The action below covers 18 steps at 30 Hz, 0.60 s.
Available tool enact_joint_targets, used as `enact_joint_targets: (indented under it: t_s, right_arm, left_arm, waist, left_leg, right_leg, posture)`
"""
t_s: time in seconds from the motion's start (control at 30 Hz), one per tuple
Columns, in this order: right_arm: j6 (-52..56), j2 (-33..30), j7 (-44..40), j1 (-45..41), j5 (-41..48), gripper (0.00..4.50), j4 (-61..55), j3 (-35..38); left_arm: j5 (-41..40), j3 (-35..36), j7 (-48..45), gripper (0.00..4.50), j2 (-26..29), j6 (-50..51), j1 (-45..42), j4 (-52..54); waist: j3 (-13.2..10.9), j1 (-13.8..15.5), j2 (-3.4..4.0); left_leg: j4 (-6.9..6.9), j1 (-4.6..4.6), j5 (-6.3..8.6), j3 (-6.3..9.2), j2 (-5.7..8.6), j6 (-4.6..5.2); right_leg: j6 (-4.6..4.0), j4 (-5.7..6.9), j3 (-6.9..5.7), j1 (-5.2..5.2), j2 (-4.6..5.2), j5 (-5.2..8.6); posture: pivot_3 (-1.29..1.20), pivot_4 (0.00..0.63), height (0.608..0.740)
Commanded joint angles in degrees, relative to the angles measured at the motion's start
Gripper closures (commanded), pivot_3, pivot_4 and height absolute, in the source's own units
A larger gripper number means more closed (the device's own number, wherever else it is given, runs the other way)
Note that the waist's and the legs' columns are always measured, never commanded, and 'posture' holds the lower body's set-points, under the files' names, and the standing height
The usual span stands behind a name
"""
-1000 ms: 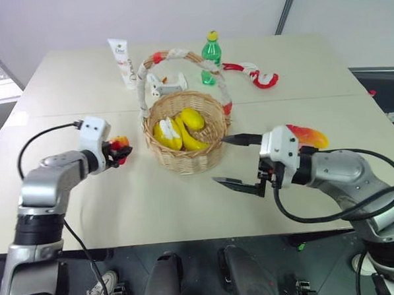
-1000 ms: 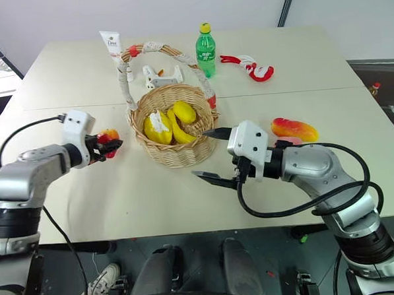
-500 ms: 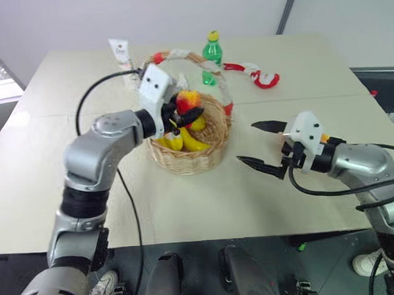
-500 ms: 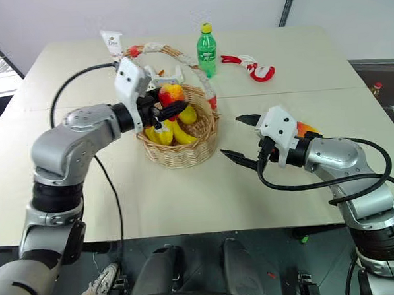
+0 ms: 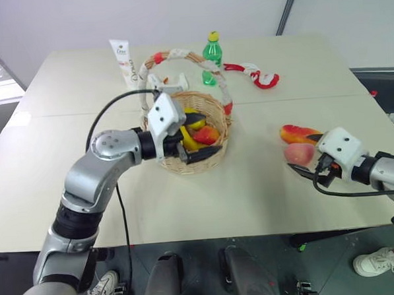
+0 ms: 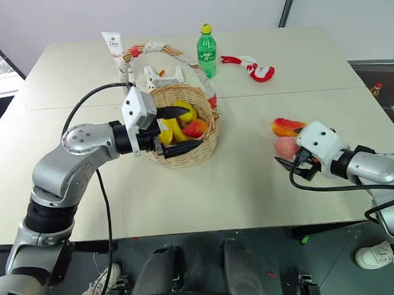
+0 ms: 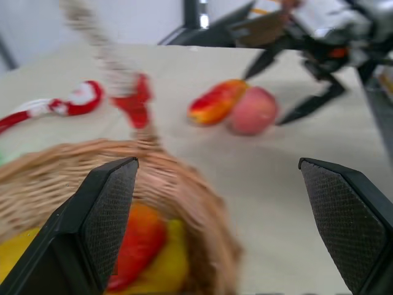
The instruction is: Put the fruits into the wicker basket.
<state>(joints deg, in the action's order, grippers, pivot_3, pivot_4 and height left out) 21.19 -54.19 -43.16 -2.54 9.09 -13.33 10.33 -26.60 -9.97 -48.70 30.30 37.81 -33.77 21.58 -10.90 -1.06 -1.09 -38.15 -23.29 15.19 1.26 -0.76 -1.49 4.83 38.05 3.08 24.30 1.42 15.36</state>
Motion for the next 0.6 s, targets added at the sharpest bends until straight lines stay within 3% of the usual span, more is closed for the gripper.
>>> enact_joint_targets:
  t_s: [0.03, 0.07, 0.13, 0.3, 0.43, 0.6]
  right_arm:
    - [-4.0, 0.7, 1.2, -2.3, -3.3, 0.00, 4.3, -1.7]
    - [-4.7, 1.0, 1.3, -2.7, -4.0, 0.00, 5.4, -2.3]
    - [-5.9, 1.2, 1.8, -3.2, -5.1, 0.55, 7.0, -2.8]
    - [-8.2, 1.3, 1.4, -3.0, -5.7, 2.45, 6.2, -2.6]
    - [-6.6, 1.2, -1.8, -3.2, -0.4, 2.50, -1.8, 0.1]
    - [4.7, 1.8, -6.6, -9.0, 16.9, 2.50, -17.7, 1.6]
  left_arm:
    - [-0.4, -0.7, -1.2, 0.02, 0.8, -0.6, 0.5, 3.5]
    - [-0.2, -0.8, -1.0, 0.02, 0.8, -0.4, 0.7, 3.6]
    - [-0.1, -0.7, -0.7, 0.00, 0.8, -0.3, 1.1, 4.0]
    - [0.5, -0.1, -1.2, 0.00, 1.0, -1.8, 1.8, 2.5]
    - [-1.0, 3.7, -1.4, 0.00, 1.8, -3.0, 3.4, 1.4]
    - [-5.4, 14.2, -2.3, 0.00, 5.3, -3.1, 9.0, -0.1]
  waist:
    - [0.0, 0.0, 0.00]
    - [0.0, 0.0, 0.00]
    - [0.0, 0.1, 0.00]
    - [0.0, 0.1, 0.00]
    - [0.0, -0.1, 0.04]
    - [0.0, -0.4, 0.06]
  left_leg:
    - [0.00, 0.00, 0.00, 0.00, 0.00, 0.00]
    - [0.00, 0.00, 0.00, 0.01, 0.00, 0.00]
    - [0.00, 0.00, 0.00, 0.01, -0.01, 0.00]
    - [0.00, -0.01, 0.00, 0.02, 0.00, 0.00]
    - [0.00, 0.00, 0.00, 0.02, -0.01, 0.00]
    - [0.01, 0.05, 0.00, 0.26, -0.15, 0.00]
  right_leg:
    - [0.00, 0.00, 0.01, 0.00, 0.00, 0.00]
    - [0.00, 0.00, 0.00, 0.00, -0.01, 0.00]
    - [0.00, 0.00, 0.00, 0.00, 0.00, 0.00]
    - [0.00, 0.00, 0.01, 0.00, 0.01, 0.00]
    - [0.00, 0.01, 0.01, 0.00, 0.00, 0.00]
    - [0.00, 0.05, 0.01, 0.00, -0.09, 0.00]
  posture:
    - [0.00, 0.150, 0.740]
    - [0.00, 0.150, 0.740]
    - [0.00, 0.150, 0.740]
    - [0.00, 0.150, 0.740]
    - [0.00, 0.150, 0.740]
    - [0.00, 0.150, 0.740]
